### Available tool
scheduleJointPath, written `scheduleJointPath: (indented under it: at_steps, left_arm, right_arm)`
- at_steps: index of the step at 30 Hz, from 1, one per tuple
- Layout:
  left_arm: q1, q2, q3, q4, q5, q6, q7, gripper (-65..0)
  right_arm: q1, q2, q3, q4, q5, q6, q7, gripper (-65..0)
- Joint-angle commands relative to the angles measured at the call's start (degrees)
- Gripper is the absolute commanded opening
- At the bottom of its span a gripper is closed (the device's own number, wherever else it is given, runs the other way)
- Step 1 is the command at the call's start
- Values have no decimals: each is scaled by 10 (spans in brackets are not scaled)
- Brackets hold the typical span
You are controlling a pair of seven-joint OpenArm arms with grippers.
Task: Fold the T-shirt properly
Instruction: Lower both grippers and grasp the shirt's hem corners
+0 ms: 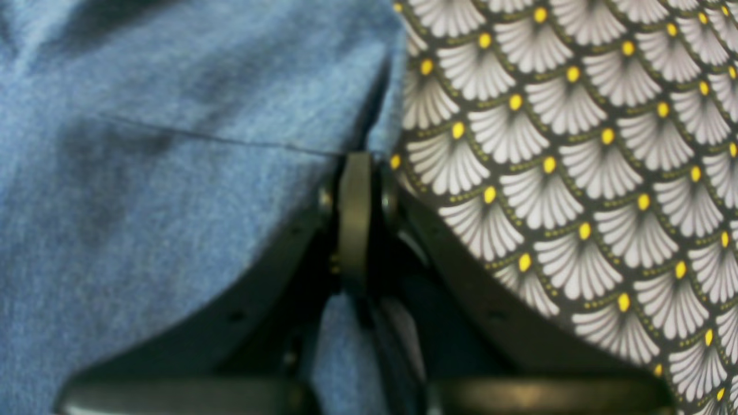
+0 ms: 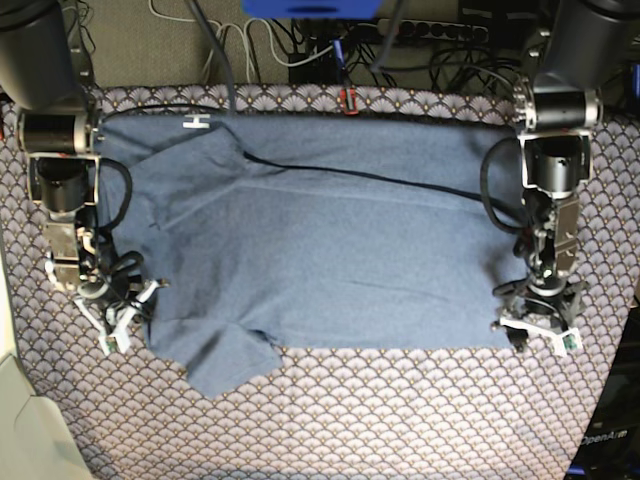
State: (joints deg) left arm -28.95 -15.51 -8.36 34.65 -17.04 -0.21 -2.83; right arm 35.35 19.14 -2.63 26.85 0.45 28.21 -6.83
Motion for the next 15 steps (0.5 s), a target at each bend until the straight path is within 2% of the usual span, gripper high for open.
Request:
scheduleJointPath:
  at_steps: [1, 8, 13, 15]
  left_arm:
    - [-18, -8, -1, 4, 0, -1, -33, -224]
    - [-54, -4, 9, -77, 0, -1, -89, -224]
    - [-89, -4, 110, -142, -1, -1, -157, -224]
    - [-100, -4, 124, -167, -4, 1, -168, -224]
  right_arm:
    - [18, 7, 2, 9, 7, -2, 12, -650]
    - [18, 6, 1, 9, 7, -2, 12, -650]
    - [17, 7, 1, 9, 7, -2, 10, -650]
    - [17, 7, 1, 9, 7, -2, 8, -650]
